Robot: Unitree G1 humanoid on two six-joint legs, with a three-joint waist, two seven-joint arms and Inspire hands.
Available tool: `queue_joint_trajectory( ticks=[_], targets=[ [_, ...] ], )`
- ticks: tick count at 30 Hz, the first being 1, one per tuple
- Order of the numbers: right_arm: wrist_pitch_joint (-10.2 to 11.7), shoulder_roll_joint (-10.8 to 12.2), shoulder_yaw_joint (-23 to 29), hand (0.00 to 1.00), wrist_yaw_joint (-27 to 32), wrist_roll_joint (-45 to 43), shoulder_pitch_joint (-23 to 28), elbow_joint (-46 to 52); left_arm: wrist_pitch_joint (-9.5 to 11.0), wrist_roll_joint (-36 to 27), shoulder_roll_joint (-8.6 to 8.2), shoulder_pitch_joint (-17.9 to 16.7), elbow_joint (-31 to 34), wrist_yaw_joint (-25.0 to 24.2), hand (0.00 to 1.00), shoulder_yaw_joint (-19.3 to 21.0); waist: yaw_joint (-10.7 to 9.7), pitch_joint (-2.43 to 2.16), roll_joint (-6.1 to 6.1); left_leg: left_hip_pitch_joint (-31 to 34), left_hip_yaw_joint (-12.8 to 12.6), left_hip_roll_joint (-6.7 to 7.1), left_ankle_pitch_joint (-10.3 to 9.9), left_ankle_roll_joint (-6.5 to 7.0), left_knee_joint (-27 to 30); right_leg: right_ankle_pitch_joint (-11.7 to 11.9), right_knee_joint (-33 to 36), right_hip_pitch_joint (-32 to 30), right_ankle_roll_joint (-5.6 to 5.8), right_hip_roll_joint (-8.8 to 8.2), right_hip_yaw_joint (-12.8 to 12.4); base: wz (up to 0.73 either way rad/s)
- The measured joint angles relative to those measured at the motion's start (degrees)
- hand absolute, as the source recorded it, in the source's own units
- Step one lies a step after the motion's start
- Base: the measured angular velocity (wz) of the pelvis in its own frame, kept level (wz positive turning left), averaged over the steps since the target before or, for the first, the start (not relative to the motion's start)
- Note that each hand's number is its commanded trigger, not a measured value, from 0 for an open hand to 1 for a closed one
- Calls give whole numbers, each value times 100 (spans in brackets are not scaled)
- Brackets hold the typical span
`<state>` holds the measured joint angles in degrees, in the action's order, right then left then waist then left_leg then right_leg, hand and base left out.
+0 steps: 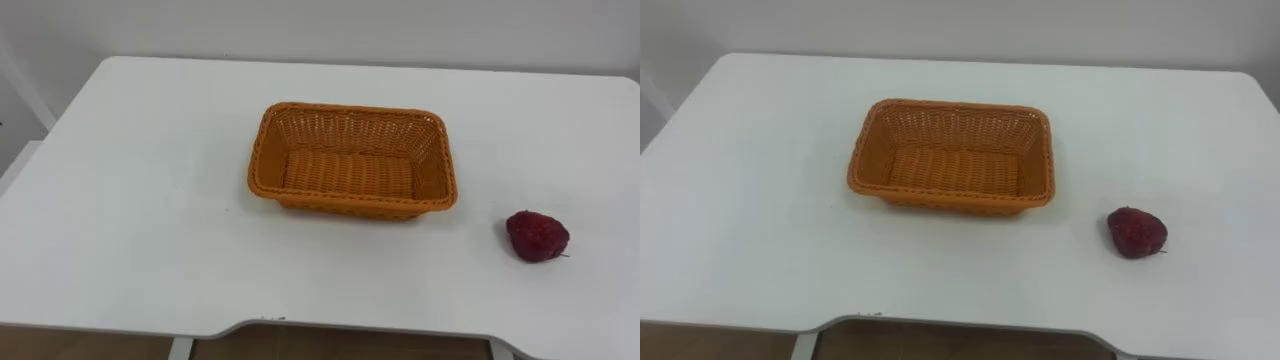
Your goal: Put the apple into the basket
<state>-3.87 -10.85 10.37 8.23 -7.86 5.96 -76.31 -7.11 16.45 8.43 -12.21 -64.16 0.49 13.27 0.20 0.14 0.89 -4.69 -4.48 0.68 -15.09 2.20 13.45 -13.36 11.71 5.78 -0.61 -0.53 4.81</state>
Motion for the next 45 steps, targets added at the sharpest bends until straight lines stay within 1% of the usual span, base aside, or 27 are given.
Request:
queue_joint_trajectory(
  ticks=[5,6,9,11,12,14,15,16,19,20,22,23,24,25,26,27,29,30,32,35,36,37,38,40,41,43,45],
  targets=[
    [1,12,0,0,43,113,-10,-2,0,-83,0,49,-16,16,0,0,-4,1,-22,-13,1,-4,0,0,-22,2,0,-1,-1,3,-11,0],
    [4,12,7,0,56,303,-30,2,10,-125,-2,40,-72,46,0,1,12,4,-35,-11,1,-5,0,0,-26,5,0,-7,-1,3,-10,0],
    [43,37,180,0,199,1316,-43,21,14,-122,-41,44,-150,163,0,4,9,4,-51,-62,-9,-10,0,0,-26,7,-1,2,1,2,-36,-4],
    [80,103,690,0,335,2290,-92,40,43,-125,-84,63,-139,176,0,156,-9,7,-62,-87,-2,-16,0,0,-35,7,-13,21,1,3,-67,-2],
    [86,111,810,0,355,2566,-72,62,54,-133,-92,54,-130,177,0,194,-17,9,-66,-86,-8,-19,0,0,-35,7,-13,21,1,4,-68,0],
    [134,119,1474,0,425,3638,-110,278,152,-138,-89,13,-121,183,0,380,-93,12,-88,-75,-25,-20,0,0,-38,8,-3,18,2,14,-101,0],
    [148,115,1658,0,468,3856,-129,353,177,-146,-88,0,-121,183,0,464,-140,10,-96,-68,-31,-20,0,0,-40,8,-1,15,2,16,-112,-7],
    [207,101,2001,0,561,4417,-162,494,230,-199,-83,-6,-120,186,0,641,-212,8,-103,-69,-39,-1,0,0,-43,10,-2,11,3,18,-118,-3],
    [400,36,2727,0,943,5549,-227,914,311,-243,-44,-14,-117,196,0,920,-387,-5,-131,-57,-63,4,0,0,-60,16,1,-22,3,29,-116,-2],
    [436,6,2827,0,1026,5691,-238,975,337,-264,-27,-5,-117,198,0,928,-423,-9,-139,-56,-75,4,0,0,-70,17,2,-24,3,33,-143,-9],
    [596,-63,3176,0,1471,5917,-273,1377,391,-339,58,-9,-118,193,0,934,-485,-26,-171,-39,-103,0,1,0,-88,17,24,-63,3,41,-175,-10],
    [653,-58,3289,0,1750,5901,-262,1722,433,-344,83,-23,-111,186,0,1000,-506,-32,-173,1,-104,3,8,0,-85,16,69,-94,3,39,-184,-9],
    [657,-53,3352,0,1917,5890,-264,1954,476,-344,86,-28,-102,187,0,1023,-522,-29,-171,7,-112,6,19,1,-88,16,113,-122,4,35,-185,-7],
    [703,-61,3405,0,2213,5867,-263,2419,521,-340,95,-46,-76,188,0,1021,-541,-32,-167,7,-137,10,32,6,-103,15,141,-154,5,30,-192,-11],
    [779,-63,3393,0,2495,5759,-266,2933,523,-332,102,-45,-36,192,0,1012,-534,-26,-148,16,-160,6,37,6,-114,15,182,-203,6,33,-206,-9],
    [809,-61,3374,0,2631,5656,-266,3205,523,-332,102,-45,-6,197,0,1001,-539,-15,-129,15,-162,7,38,6,-113,15,190,-207,6,33,-213,-7],
    [953,-61,3347,0,3174,5118,-275,4209,590,-326,107,-54,0,235,0,980,-504,-13,-60,19,-164,7,38,7,-98,15,184,-195,6,38,-237,0],
    [1014,-61,3310,0,3304,4944,-274,4421,599,-323,118,-57,0,241,0,948,-483,-11,-43,30,-165,6,38,7,-84,15,184,-200,6,38,-237,0],
    [1193,-57,2989,0,3852,4150,-277,5290,612,-341,132,-92,-9,312,0,710,-456,-18,-14,153,-165,2,40,6,-45,23,183,-335,1,41,-250,0],
    [1259,-54,2693,0,4261,3272,-276,5832,618,-340,130,-158,-24,369,0,463,-396,-27,-9,200,-168,-2,47,8,-5,38,196,-402,-1,44,-249,0],
    [1264,-35,2604,0,4445,2966,-274,6134,623,-340,125,-198,-24,398,0,349,-338,-39,-11,206,-167,-4,47,8,2,39,197,-420,-2,46,-252,0],
    [1278,-33,2504,0,4614,2644,-270,6408,639,-339,113,-203,-28,403,0,331,-278,-32,-5,217,-160,-4,47,8,-1,40,198,-439,-4,47,-256,0],
    [1295,-33,2443,0,4669,2483,-268,6548,644,-330,109,-205,-28,409,0,326,-270,-34,-8,234,-160,-4,48,7,-1,41,201,-460,-4,48,-255,0],
    [1449,-34,2118,0,4809,1915,-241,7034,692,-328,111,-222,-27,477,0,294,-175,-35,-26,263,-165,-6,68,3,-10,51,195,-485,-8,48,-251,0],
    [1477,-34,2020,0,4818,1781,-229,7124,699,-331,112,-232,-27,521,0,246,-162,-40,-35,258,-165,-9,69,2,-12,52,193,-479,-9,49,-246,0],
    [1531,-35,1637,0,4739,1278,-230,7305,715,-339,109,-247,-24,568,0,22,-121,-47,-48,249,-143,-13,72,-2,-24,56,184,-468,-15,50,-227,3],
    [1548,-37,1344,0,4569,1068,-237,7352,731,-342,108,-247,-23,563,0,-131,-103,-45,-45,245,-141,-13,85,-5,-45,61,178,-463,-21,48,-206,2]
  ],
)
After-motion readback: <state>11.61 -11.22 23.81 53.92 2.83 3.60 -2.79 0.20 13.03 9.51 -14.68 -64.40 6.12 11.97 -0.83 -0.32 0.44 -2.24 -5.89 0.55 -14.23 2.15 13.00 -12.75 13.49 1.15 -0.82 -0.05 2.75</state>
